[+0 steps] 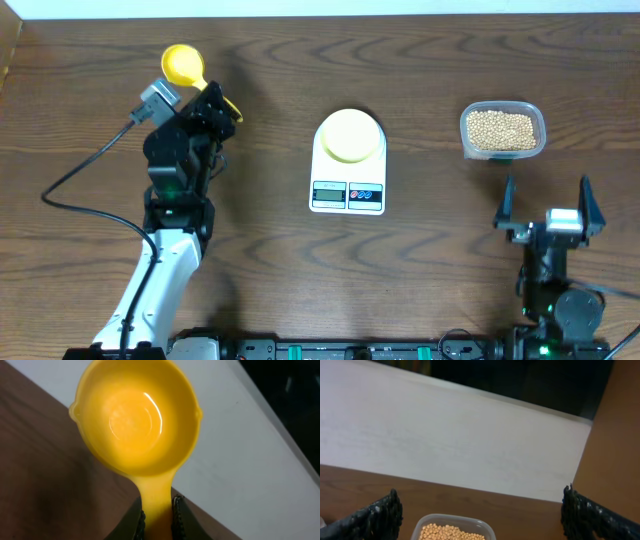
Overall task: Scoop item into bowl and weigh 50g on scale
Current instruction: 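Lift the yellow scoop with the left gripper toward the table center, then pass the yellow scoop from the left gripper to the right gripper, then move the scoop with the right gripper into the soybean tub, then move the left gripper over the scale's control buttons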
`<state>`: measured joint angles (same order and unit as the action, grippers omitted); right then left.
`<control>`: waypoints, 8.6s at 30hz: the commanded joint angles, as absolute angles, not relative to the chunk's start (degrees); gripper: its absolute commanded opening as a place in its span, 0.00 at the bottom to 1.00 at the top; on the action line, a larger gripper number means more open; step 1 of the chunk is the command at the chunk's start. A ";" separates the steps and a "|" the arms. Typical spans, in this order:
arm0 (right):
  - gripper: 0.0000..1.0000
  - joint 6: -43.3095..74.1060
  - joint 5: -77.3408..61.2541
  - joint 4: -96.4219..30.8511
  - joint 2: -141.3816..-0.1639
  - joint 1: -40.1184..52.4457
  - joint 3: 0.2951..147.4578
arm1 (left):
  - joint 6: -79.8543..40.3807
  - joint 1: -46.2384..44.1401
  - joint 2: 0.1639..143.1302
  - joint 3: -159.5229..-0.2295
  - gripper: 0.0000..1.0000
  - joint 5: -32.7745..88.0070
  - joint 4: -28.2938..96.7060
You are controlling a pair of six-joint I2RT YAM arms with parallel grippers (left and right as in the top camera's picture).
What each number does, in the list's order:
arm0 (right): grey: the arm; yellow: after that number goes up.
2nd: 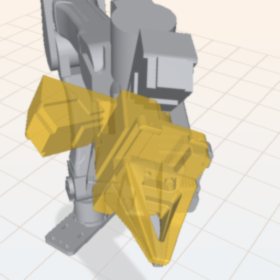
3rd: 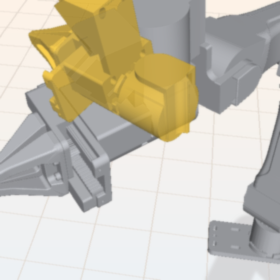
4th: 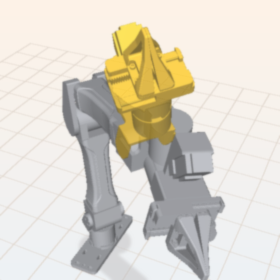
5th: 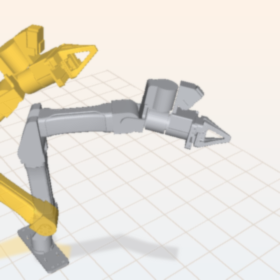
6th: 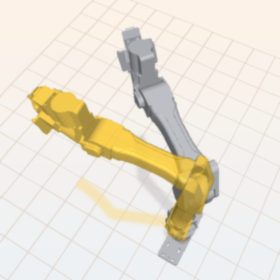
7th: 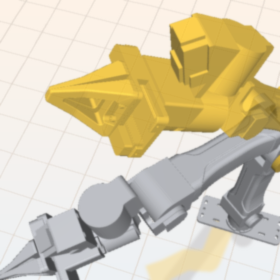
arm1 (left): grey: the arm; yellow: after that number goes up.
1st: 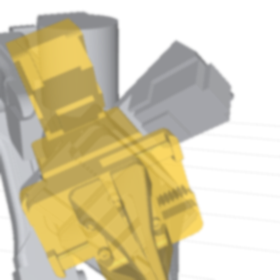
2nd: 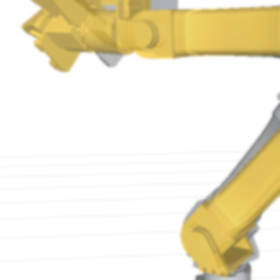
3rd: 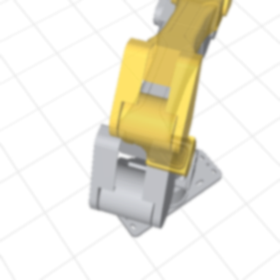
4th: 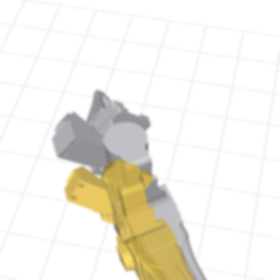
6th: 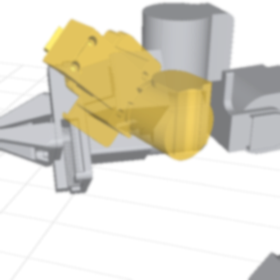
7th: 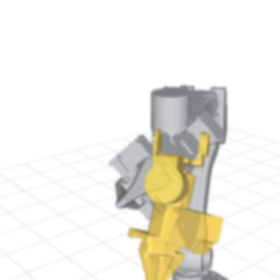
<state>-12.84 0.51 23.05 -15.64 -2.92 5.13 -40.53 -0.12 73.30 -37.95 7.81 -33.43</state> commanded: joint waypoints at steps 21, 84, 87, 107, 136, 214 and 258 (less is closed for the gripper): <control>0.99 -9.67 -26.81 -9.72 -85.06 -3.05 85.03 | -52.69 5.82 77.25 -71.61 0.07 17.56 -13.32; 0.39 36.64 -20.71 -1.89 -101.93 26.55 85.34 | -91.42 -14.24 97.86 -71.59 0.07 23.24 -19.49; 0.38 36.64 -20.45 -1.91 -101.93 26.59 85.34 | -91.42 -14.24 97.86 -71.59 0.07 23.97 -21.15; 0.02 36.60 -18.94 -0.64 -101.93 26.72 85.34 | -91.39 -14.24 97.86 -71.59 0.07 25.08 -20.45; 0.13 36.58 -16.29 -2.55 -101.93 26.72 85.34 | -93.76 -14.24 97.86 -71.59 0.07 27.14 -20.47; 0.99 6.94 -0.32 -78.39 -122.15 -7.68 118.87 | -45.63 -14.17 97.86 -71.59 0.75 29.54 -11.97; 0.99 5.06 8.01 -65.56 -122.17 -7.84 123.24 | 10.68 -16.03 95.02 -90.24 0.98 27.90 47.83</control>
<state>5.69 7.38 -65.56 -122.21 -7.60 122.30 -2.85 -14.24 96.71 -86.91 37.65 43.33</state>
